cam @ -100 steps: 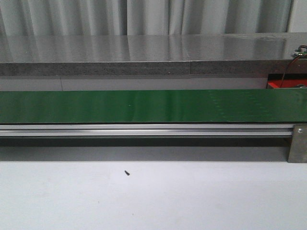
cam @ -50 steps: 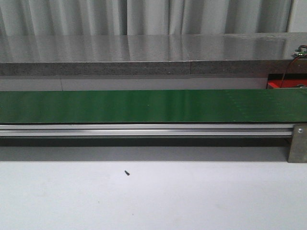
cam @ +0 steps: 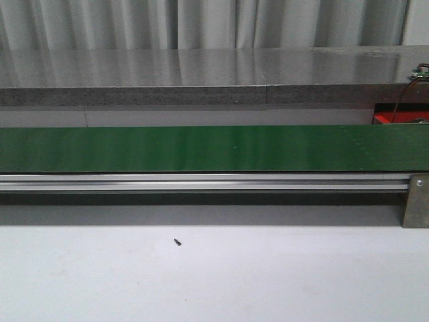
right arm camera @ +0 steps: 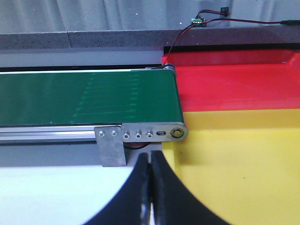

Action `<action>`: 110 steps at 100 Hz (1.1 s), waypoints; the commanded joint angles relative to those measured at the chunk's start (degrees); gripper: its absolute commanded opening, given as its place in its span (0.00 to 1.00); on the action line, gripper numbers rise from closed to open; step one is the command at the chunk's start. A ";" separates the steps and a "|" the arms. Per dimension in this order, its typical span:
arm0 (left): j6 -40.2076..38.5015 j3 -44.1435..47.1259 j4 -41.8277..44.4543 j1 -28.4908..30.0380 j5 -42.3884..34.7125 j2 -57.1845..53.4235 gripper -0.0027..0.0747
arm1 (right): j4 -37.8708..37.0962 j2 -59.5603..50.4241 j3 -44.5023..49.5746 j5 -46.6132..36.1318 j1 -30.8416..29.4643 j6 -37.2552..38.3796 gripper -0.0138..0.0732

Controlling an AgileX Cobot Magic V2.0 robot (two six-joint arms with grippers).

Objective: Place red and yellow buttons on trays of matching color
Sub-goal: 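Move the left gripper over the cluster of red and yellow buttons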

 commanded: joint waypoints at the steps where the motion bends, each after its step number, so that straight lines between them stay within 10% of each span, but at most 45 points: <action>1: 0.02 -2.04 -0.66 -0.04 -3.47 -0.03 0.85 | -0.61 -1.06 -1.07 -4.67 0.03 0.03 0.08; 41: -24.30 -2.04 22.24 1.09 -7.75 1.24 0.79 | -0.61 -1.06 -1.07 -4.67 0.03 0.03 0.08; 110: -22.66 -8.28 20.12 29.87 -16.46 28.23 0.79 | -0.61 -1.06 -1.07 -4.67 0.03 0.03 0.08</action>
